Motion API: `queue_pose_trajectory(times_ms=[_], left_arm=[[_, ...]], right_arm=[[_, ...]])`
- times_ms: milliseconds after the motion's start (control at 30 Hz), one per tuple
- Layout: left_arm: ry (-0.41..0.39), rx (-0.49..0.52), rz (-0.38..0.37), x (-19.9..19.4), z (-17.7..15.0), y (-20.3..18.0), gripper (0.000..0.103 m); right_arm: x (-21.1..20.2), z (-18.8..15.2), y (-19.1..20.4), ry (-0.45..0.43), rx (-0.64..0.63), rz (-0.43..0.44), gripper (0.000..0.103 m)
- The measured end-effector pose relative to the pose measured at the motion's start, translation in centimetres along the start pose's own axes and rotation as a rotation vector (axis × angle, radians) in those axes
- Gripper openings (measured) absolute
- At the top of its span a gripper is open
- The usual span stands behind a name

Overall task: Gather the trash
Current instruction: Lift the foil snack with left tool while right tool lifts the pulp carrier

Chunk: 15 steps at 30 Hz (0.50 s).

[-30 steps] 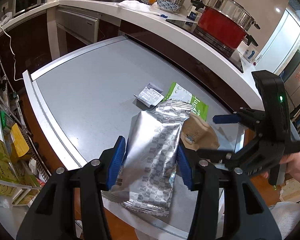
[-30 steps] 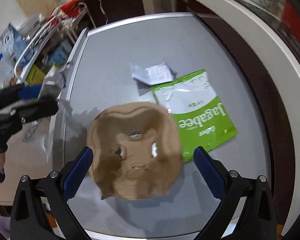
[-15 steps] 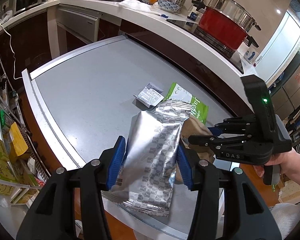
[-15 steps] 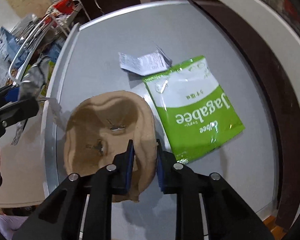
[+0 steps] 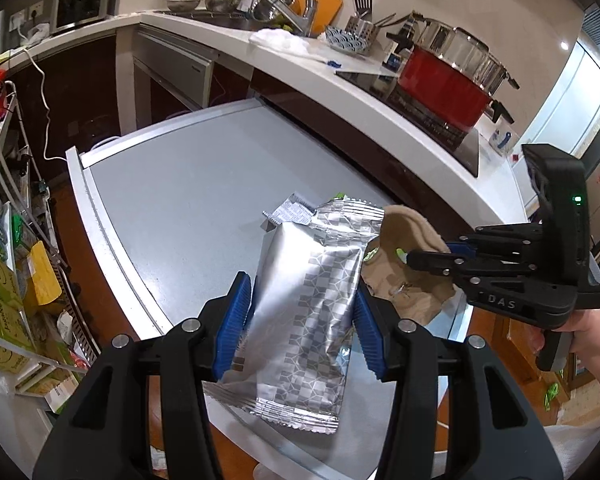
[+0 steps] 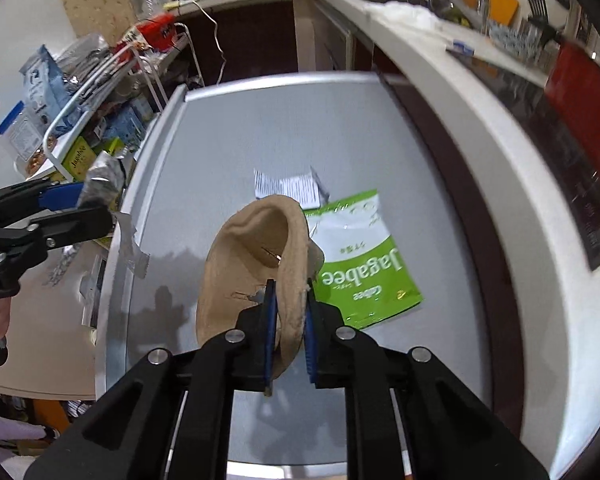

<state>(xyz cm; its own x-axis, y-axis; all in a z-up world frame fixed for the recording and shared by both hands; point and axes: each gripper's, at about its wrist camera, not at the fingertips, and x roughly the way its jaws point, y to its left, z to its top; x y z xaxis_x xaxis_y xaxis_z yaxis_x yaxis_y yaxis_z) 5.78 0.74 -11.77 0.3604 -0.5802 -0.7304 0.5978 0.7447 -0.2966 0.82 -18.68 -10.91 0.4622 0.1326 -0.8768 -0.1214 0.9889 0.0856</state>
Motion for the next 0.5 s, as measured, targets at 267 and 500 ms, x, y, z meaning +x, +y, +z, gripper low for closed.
queue_pose_trajectory(times_ms=[267, 500], left_arm=[[-0.100, -0.007, 0.056, -3.5, 0.1, -3.1, 0.051], [-0.179, -0.019, 0.152, -6.6, -0.6, -6.9, 0.051]], right_arm=[[-5.9, 0.1, 0.2, -0.130, -0.065, -0.004, 0.013], [-11.5, -1.8, -0.4, -0.232, -0.117, 0.010, 0.013]])
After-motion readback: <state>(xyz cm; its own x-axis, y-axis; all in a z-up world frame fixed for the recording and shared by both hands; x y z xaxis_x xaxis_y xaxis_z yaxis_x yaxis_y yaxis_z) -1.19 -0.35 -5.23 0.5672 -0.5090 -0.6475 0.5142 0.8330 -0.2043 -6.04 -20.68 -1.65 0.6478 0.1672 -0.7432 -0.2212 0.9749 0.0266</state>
